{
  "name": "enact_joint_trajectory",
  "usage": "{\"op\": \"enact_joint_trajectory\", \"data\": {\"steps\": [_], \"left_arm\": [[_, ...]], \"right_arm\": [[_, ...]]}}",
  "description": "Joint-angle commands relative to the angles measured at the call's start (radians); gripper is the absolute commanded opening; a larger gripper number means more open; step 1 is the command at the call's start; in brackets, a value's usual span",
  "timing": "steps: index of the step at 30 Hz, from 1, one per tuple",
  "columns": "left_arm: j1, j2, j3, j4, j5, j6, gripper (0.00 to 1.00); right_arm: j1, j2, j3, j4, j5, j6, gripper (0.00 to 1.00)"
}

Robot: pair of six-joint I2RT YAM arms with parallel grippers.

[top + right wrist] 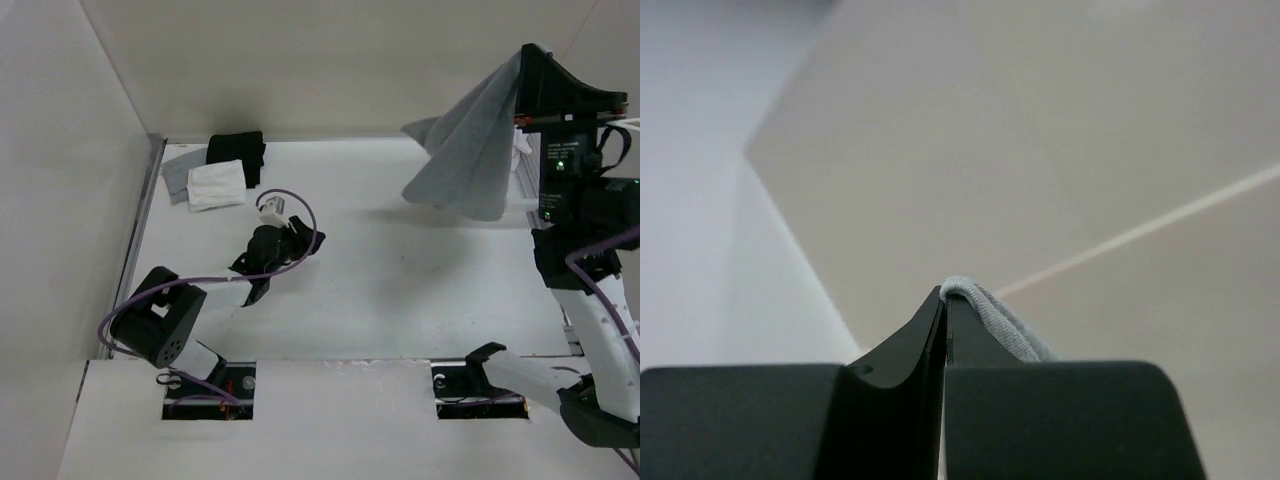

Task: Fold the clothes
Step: Flatten the tank top out

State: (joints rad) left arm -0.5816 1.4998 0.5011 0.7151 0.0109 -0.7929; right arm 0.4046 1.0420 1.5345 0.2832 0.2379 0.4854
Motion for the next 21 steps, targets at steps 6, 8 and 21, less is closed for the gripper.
{"op": "enact_joint_trajectory", "data": {"steps": [6,8,21], "left_arm": [[0.162,-0.141,-0.064,0.021,0.000,-0.072,0.41],[0.200,-0.154,-0.082,0.015,0.000,-0.088,0.41],[0.260,-0.131,-0.090,0.020,0.017,-0.129,0.41]], "right_arm": [[0.162,0.087,0.026,0.074,0.044,-0.150,0.01],[0.136,0.188,-0.007,0.079,0.022,-0.076,0.01],[0.216,0.720,0.559,-0.052,0.098,-0.079,0.00]]}}
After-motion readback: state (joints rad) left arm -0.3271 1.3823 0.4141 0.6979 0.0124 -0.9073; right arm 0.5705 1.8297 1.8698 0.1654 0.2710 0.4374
